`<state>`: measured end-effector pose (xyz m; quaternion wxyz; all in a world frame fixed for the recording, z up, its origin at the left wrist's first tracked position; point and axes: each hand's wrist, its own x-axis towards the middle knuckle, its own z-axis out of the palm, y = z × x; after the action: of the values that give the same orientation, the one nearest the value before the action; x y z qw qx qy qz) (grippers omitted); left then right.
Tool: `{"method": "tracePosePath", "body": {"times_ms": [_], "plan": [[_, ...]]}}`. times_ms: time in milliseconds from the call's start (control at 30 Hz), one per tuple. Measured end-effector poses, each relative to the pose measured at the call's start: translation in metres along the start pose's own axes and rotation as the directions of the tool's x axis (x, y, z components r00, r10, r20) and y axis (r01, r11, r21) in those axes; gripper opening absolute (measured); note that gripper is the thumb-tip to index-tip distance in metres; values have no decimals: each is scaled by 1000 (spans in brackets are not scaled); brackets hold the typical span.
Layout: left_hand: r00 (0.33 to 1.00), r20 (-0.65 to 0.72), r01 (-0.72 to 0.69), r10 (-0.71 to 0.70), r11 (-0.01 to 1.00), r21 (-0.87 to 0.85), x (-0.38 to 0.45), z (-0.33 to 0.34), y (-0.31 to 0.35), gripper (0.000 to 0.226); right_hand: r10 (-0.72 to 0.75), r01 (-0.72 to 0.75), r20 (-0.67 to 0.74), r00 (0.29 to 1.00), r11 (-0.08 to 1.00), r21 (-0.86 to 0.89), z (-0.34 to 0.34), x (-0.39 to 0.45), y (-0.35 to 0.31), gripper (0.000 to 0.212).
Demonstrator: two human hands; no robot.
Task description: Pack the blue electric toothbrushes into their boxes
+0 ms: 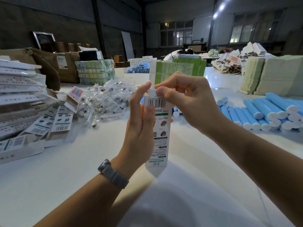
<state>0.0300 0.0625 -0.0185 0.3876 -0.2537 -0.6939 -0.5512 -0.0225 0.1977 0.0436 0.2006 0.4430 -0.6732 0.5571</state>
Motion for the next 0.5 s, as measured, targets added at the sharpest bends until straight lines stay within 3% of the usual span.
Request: {"method": "tracePosePath", "body": {"times_ms": [233, 367, 500], "plan": [[999, 39, 3, -2, 999, -46, 0, -1, 0, 36, 8, -9, 71, 997, 1000, 0, -9, 5, -4, 9], [998, 59, 24, -20, 998, -60, 1, -2, 0, 37, 83, -97, 110, 991, 987, 129, -11, 5, -2, 14], [999, 35, 22, -20, 998, -54, 1, -2, 1, 34, 4, -4, 32, 999, 1000, -5, -7, 5, -3, 9]]}}
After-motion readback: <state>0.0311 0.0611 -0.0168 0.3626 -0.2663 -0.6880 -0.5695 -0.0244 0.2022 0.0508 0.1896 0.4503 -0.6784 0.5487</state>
